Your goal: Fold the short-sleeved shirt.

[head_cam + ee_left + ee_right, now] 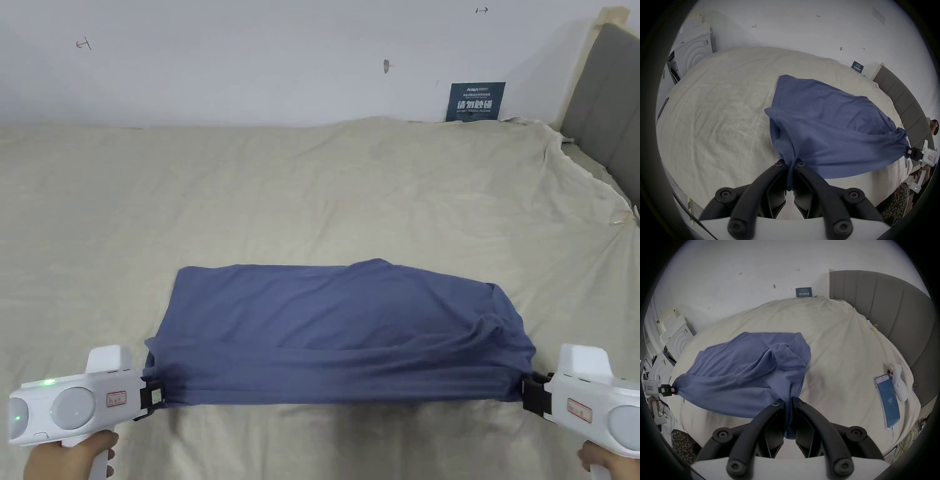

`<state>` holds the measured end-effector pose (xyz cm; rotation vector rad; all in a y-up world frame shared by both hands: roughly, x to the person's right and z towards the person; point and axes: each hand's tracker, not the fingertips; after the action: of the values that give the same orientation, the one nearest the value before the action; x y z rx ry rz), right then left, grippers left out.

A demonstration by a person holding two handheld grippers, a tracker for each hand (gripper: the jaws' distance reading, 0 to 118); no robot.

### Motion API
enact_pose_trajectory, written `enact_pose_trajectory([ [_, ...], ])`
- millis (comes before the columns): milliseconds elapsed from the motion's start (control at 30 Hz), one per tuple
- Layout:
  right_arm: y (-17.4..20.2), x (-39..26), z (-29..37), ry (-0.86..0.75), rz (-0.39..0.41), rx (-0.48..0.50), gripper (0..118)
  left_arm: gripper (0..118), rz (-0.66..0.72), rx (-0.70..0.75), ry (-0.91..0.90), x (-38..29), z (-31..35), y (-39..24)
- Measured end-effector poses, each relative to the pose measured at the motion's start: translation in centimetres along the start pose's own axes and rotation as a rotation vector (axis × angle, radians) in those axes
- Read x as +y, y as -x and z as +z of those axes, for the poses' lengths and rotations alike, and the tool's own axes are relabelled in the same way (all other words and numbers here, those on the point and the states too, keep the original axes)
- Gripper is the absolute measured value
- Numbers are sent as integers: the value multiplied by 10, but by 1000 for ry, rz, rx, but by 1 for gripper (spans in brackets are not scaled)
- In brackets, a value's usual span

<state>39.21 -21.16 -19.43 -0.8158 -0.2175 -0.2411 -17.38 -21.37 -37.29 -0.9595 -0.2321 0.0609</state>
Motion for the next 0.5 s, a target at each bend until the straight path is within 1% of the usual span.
enact_pose_trajectory([
  [100, -5, -13, 21, -2, -13, 24, 7, 5, -3, -3, -2, -13, 14, 8],
  [233, 1, -30, 24, 29, -5, 35, 7, 5, 4, -5, 11, -46, 31, 14],
  [267, 10, -47, 41, 42, -6, 32, 7, 5, -7, 1, 31, -56, 32, 15],
  [367, 10, -67, 32, 80, -5, 16, 7, 5, -18, 19, 67, -79, 26, 18],
  [500, 7, -89, 7, 136, -37, -25, 7, 5, -10, 37, 87, -94, 4, 19],
])
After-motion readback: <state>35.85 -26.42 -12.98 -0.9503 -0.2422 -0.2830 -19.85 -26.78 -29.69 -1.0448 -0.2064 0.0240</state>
